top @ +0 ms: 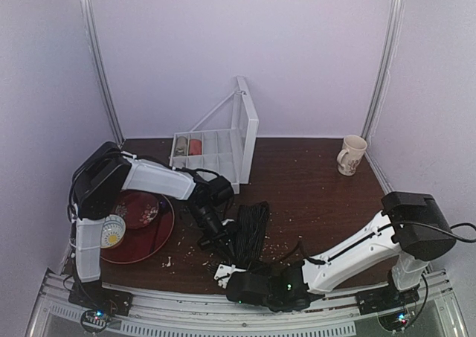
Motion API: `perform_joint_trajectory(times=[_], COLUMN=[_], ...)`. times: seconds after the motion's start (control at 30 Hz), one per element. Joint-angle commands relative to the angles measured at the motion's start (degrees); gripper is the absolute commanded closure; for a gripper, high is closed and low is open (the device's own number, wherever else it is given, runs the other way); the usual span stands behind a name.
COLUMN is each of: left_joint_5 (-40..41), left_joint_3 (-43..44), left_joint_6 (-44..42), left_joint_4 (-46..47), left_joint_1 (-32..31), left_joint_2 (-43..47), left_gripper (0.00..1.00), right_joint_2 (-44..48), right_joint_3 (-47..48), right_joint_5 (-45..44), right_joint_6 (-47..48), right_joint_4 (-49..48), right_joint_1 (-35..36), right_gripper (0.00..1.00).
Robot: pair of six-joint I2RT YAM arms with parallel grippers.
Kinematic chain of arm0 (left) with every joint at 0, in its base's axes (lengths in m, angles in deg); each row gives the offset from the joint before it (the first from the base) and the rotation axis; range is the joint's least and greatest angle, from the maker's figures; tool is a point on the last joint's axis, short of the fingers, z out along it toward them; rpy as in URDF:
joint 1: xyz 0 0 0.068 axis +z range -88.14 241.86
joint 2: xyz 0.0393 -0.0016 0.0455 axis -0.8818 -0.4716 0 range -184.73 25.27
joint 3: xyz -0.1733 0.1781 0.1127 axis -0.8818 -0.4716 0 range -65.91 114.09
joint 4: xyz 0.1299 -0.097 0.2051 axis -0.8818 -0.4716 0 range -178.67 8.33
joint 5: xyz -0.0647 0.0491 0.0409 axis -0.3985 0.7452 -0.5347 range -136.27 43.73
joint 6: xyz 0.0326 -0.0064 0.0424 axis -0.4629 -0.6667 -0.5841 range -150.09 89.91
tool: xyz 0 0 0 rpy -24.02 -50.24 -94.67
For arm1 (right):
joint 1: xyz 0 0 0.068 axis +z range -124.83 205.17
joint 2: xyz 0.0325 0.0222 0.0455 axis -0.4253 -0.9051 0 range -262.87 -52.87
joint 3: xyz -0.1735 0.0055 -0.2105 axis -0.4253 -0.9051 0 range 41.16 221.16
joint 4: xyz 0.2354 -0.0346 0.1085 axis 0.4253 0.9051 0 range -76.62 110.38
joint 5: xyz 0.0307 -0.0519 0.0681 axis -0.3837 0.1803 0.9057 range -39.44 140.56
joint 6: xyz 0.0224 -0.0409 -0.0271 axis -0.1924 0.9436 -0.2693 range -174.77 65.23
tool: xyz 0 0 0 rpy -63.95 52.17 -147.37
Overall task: Roll the underwear
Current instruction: Roll the underwear at the center of the board.
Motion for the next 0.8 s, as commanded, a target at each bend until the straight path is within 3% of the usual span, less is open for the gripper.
perform_joint_trajectory(times=[0.0,0.13,0.77], left_joint_5=[-1.1,-1.2,-1.1], left_joint_3=[-0.5,-0.6,-0.3], left_joint_6=[0.3,0.3,0.1], left_joint_4=[0.5,0.5,0.5], left_joint_1=[0.5,0.5,0.5], left_joint_2=[-1.3,-1.3,-1.3], left_gripper=[1.00,1.00,1.00], right_joint_2=[-1.0,1.0,-0.6], right_joint_3=[0.4,-0.2,-0.7], right_joint_5=[-1.8,-2.0,-6.2], right_joint_6=[-1.1,-2.4,1.9], right_joint_4=[0.4,1.2,-0.8], right_joint_1=[-0.3,-0.2,0.0], right_gripper=[0.35,0.26,0.25])
